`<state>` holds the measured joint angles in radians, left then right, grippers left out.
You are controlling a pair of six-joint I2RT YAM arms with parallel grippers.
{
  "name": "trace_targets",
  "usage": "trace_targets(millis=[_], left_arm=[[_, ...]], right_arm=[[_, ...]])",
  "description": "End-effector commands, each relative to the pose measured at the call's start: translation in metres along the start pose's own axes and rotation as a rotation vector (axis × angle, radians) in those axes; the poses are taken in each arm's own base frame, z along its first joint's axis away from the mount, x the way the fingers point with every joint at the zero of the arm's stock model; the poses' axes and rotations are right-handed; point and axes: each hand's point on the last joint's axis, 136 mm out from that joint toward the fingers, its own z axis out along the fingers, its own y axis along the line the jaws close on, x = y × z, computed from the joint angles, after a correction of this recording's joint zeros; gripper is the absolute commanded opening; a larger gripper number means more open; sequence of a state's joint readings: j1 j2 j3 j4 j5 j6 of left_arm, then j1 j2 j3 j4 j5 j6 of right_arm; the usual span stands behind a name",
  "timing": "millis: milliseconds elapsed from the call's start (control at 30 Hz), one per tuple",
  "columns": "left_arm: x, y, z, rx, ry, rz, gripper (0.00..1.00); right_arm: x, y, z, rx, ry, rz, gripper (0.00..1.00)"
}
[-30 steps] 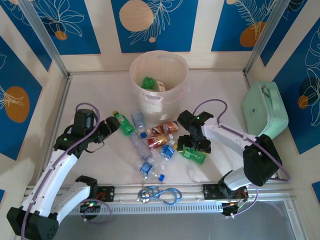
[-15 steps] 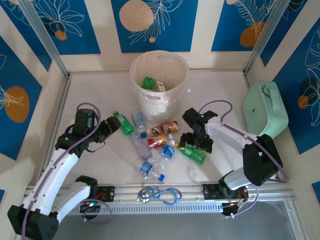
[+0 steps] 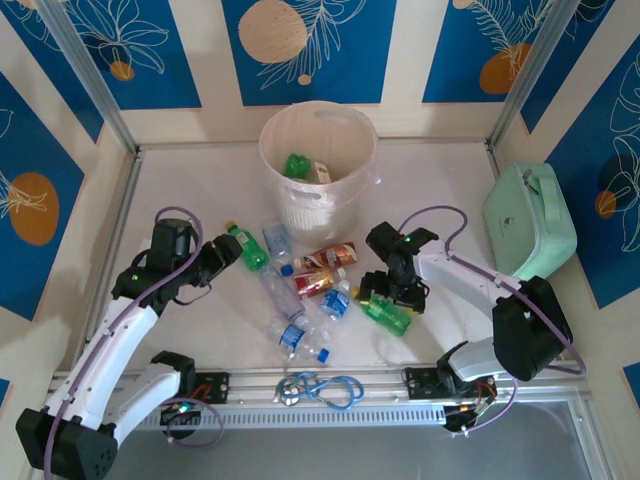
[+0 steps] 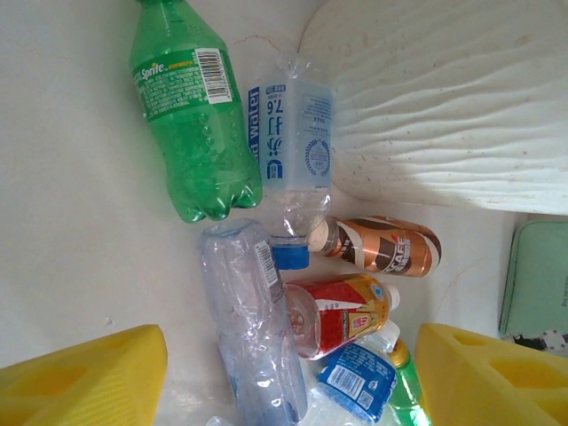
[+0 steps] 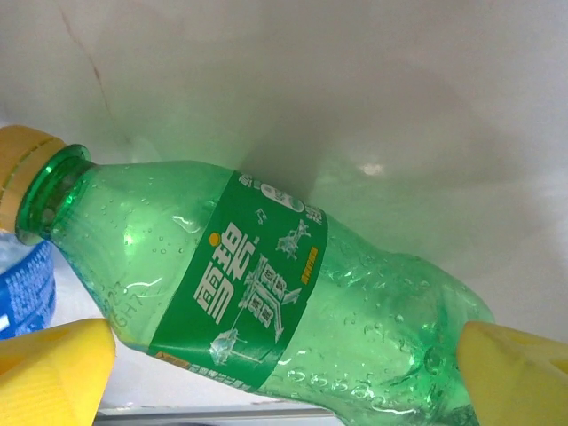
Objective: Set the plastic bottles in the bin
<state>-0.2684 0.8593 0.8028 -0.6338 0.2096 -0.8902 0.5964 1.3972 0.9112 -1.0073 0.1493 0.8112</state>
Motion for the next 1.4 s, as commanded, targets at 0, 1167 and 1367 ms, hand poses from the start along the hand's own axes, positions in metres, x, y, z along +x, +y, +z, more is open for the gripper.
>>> trace_targets(millis=[0,1167,1367], left_arm=[[0.000,-0.001,-0.001,0.020,-0.001,-0.017,0.74],[-0.002,-0.005,-0.003,0.037,-0.008,-0.014,0.74],[-0.002,-0.004,-0.004,0.037,-0.007,-0.019,0.74]], right_arm=[[0.013,-0.006,0.002,0.043,0.043,-0.038,0.99],[0.007,-0.054,0.018,0.133,0.059,0.186,1.00],[-0.003,-0.051,0.029,0.050,0.077,0.226,0.91]])
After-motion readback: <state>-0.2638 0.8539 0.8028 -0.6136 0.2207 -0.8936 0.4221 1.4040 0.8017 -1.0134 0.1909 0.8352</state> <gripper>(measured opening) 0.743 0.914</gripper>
